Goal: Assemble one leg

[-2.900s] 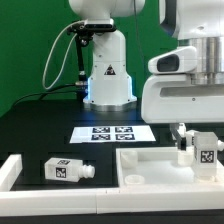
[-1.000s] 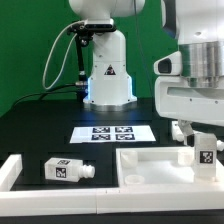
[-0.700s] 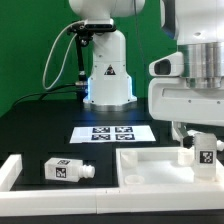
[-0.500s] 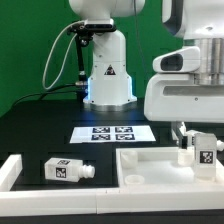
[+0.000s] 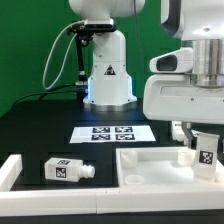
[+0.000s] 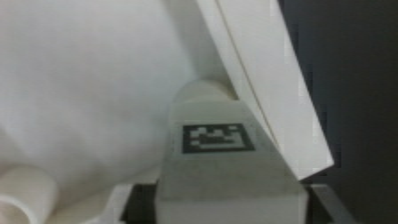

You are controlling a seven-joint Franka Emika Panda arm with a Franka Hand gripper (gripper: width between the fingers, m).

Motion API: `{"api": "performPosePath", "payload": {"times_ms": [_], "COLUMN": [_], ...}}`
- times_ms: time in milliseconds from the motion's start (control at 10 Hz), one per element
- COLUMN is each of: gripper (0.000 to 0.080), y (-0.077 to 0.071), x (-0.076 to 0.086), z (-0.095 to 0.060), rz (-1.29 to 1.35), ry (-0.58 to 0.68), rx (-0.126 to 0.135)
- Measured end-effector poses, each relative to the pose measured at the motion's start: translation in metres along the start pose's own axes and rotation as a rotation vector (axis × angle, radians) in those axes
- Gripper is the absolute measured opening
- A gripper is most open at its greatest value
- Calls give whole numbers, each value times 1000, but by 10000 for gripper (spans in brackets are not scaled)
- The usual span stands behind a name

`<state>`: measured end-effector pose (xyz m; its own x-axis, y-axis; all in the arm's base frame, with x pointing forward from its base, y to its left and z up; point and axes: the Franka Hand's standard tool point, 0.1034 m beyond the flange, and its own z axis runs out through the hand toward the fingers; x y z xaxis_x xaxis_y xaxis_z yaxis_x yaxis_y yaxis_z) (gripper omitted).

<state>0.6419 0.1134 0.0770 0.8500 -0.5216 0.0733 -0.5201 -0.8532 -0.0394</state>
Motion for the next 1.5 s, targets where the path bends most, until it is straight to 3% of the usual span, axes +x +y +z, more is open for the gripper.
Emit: {"api": "performPosePath", "payload": {"times_ms": [300,700,1000,1100,1200,1300,1500], "gripper": [284,284,339,526,526,624,642], "y": [2,4,4,3,3,4,4], "x": [1,2,1,0,-1,-4,-3], "z": [1,2,3,3,4,7,6], "rz": [418,1108,1046,875,644,473,420], "ry": [-12,-72,-67,-59,-49,-52,-48], "rx": [-12,39,40,41,46,47,48]}}
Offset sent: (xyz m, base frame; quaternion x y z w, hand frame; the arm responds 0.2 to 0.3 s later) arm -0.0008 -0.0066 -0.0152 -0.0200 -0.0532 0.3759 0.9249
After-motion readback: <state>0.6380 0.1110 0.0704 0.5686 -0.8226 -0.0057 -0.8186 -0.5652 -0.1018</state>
